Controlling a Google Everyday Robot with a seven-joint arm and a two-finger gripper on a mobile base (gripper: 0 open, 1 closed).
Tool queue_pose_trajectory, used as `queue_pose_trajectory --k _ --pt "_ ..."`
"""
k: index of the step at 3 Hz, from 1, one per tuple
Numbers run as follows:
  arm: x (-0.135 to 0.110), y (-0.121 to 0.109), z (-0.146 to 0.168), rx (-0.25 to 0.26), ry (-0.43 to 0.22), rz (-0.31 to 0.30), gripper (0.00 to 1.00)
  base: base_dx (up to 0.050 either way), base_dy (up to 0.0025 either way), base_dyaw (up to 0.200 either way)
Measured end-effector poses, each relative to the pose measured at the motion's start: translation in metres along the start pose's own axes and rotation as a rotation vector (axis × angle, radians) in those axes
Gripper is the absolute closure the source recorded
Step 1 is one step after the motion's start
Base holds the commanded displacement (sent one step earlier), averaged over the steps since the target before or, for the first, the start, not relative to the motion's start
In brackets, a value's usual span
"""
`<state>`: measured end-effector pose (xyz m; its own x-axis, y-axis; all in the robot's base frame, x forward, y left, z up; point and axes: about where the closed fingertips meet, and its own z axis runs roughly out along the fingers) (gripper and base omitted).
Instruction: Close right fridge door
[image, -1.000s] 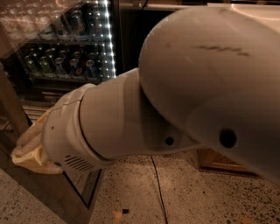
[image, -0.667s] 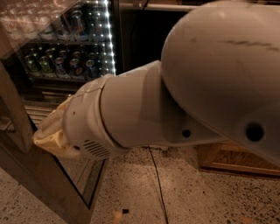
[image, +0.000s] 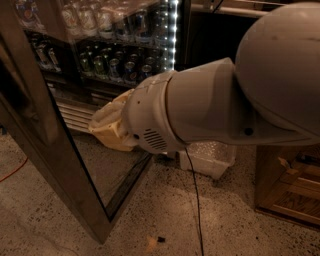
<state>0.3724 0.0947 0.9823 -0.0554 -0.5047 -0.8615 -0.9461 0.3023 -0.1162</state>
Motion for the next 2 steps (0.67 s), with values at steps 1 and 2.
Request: queue_pose_trajectory --k 1,2 --pt "0.0 0.0 0.0 0.0 0.0 0.0 1.0 0.0 -0.00012 0.201" --pt "0.0 0.0 0.0 0.0 0.0 0.0 1.0 0.0 0.0 0.0"
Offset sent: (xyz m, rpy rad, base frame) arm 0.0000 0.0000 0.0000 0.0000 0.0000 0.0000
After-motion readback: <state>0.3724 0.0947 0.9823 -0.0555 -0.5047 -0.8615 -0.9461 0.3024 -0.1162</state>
